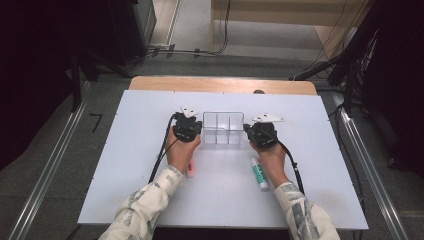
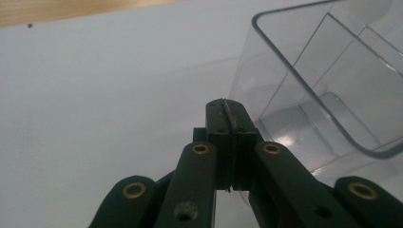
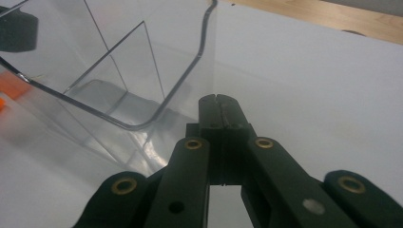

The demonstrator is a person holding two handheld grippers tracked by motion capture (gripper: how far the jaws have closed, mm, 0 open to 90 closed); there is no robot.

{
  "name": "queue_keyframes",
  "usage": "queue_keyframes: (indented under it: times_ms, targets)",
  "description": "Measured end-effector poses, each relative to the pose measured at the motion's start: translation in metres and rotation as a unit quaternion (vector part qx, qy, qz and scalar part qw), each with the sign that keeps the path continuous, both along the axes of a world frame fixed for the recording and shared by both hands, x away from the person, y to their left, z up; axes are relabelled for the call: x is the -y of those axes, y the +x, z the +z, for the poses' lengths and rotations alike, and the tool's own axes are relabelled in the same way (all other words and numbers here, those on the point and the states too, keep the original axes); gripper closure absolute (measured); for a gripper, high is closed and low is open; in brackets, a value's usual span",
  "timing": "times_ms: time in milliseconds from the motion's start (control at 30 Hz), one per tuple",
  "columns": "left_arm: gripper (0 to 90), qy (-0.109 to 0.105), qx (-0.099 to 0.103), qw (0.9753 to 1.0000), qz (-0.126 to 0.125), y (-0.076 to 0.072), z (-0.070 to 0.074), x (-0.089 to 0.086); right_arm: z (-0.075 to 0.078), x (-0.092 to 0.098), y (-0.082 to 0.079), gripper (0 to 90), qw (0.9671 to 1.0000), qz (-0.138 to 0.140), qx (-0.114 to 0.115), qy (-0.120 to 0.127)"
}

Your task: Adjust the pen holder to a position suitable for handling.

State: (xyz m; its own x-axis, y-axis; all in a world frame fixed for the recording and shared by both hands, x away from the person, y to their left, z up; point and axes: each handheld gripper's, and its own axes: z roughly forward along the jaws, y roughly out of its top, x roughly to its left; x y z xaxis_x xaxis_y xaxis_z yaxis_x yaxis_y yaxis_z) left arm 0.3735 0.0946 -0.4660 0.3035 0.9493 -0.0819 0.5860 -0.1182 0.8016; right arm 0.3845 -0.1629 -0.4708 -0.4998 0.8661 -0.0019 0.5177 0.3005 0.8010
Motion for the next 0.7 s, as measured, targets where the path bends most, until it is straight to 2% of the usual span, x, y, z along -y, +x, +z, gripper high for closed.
queue_keyframes:
  times_ms: [133,267,333,400,467,567,600,667,700]
  targets:
    - [82.6,-0.003,0.013,0.9998,0.013,-0.005,0.005,-0.015,0.001,0.016,0.0,80.7,0.9999,-0.011,-0.004,0.005]
    - [67.5,0.002,0.026,0.9992,0.032,-0.016,0.006,-0.035,0.002,0.036,-0.006,67.3,0.9997,-0.012,-0.009,0.019]
    - [55.7,0.008,0.035,0.9981,0.051,-0.023,0.005,-0.047,0.003,0.047,-0.011,61.3,0.9996,-0.016,-0.011,0.022]
    - [46.0,0.008,0.034,0.9972,0.066,-0.029,0.004,-0.06,0.003,0.058,-0.016,54.3,0.9994,-0.023,-0.013,0.021]
    - [38.4,0.014,0.038,0.9953,0.088,-0.037,0.002,-0.073,0.002,0.069,-0.022,49.3,0.999,-0.036,-0.016,0.022]
    - [24.9,0.007,0.028,0.9924,0.119,-0.048,-0.002,-0.093,0.0,0.084,-0.033,39.2,0.9979,-0.055,-0.025,0.026]
    - [22.9,0.009,0.028,0.9912,0.129,-0.052,-0.004,-0.099,0.0,0.088,-0.036,37.4,0.9978,-0.057,-0.026,0.022]
    - [18.5,-0.004,0.024,0.9893,0.143,-0.06,-0.007,-0.111,0.0,0.095,-0.043,34.6,0.9978,-0.06,-0.025,0.011]
    - [18.1,-0.011,0.029,0.9882,0.15,-0.064,-0.009,-0.117,0.001,0.099,-0.047,33.9,0.9979,-0.059,-0.024,0.007]
